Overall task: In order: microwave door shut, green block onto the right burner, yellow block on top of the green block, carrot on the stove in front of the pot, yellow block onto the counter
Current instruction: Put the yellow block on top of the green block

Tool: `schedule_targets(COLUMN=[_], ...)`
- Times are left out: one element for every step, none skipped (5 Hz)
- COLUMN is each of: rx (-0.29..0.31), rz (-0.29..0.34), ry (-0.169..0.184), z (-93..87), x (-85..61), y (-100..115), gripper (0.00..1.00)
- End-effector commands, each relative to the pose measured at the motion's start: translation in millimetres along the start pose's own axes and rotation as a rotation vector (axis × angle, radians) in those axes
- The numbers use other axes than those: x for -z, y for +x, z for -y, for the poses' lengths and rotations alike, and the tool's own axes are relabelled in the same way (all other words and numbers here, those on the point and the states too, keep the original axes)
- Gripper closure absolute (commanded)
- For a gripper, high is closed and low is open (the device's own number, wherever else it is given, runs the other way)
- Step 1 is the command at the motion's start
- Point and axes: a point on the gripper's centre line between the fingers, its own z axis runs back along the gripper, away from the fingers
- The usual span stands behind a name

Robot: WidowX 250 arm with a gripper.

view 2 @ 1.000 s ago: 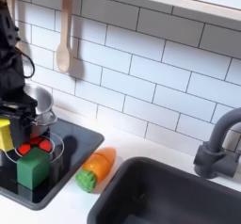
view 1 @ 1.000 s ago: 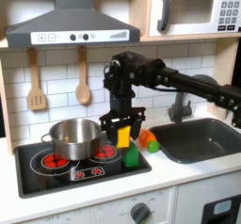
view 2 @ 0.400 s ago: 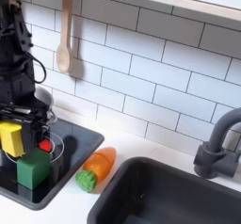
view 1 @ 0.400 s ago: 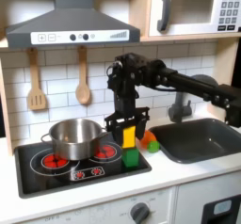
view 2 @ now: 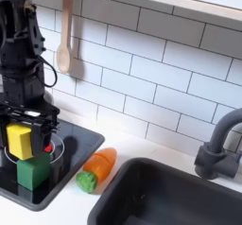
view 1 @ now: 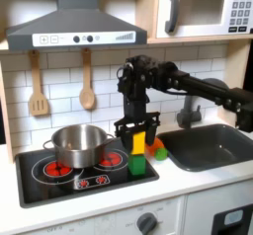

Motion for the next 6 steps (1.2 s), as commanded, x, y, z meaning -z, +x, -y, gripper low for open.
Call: schedule_targets(rx=[0.012, 0.013, 0.012, 0.016, 0.018, 0.019], rz=[-0.011, -0.016, -0.009, -0.02, -0.019, -0.019], ry=[0.024, 0.031, 0.029, 0.03, 0.023, 0.021], z=[-0.3, -3.4, -4.2, -4.0, -0.8, 0.8], x=[5.9, 9.4, 8.1, 12.6, 12.0, 11.4], y=[-0.2, 0.0, 1.1, 1.3, 1.7, 1.2], gripper=[1.0, 1.0, 1.0, 1.0, 1.0, 1.0])
